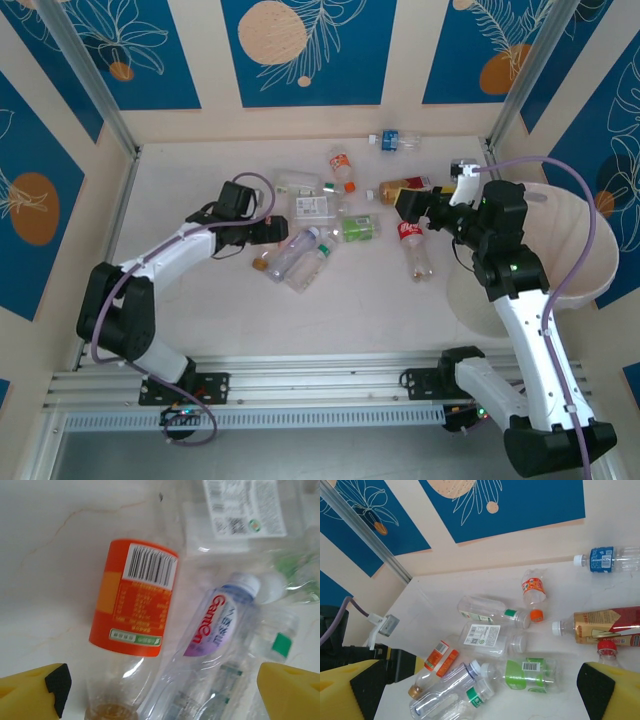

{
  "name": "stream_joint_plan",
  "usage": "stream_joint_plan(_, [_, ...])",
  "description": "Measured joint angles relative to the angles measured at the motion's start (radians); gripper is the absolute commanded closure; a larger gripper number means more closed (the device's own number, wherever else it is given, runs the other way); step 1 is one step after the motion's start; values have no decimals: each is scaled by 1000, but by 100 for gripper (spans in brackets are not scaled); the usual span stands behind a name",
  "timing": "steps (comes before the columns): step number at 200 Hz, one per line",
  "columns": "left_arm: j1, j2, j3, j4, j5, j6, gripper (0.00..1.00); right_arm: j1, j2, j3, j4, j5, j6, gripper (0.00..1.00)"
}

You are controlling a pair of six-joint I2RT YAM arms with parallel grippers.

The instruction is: Put the plastic bottles in the bin

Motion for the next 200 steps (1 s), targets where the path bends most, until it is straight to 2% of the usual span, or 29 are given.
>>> stream_joint_plan(65, [0,126,1,0,23,36,21,20,15,0,2,47,-19,0])
stream_joint_plan(128, [0,227,19,2,-20,53,24,27,16,0,1,74,-27,0])
stream_joint_plan(155, [0,241,19,9,-48,53,31,32,16,0,-2,80,-29,0])
stream_joint_plan(186, [0,241,15,35,-58,60,44,40,16,0,-6,84,-30,0])
stream_joint_plan(200, [0,241,13,43,-58,65,47,43,16,0,-6,89,-30,0])
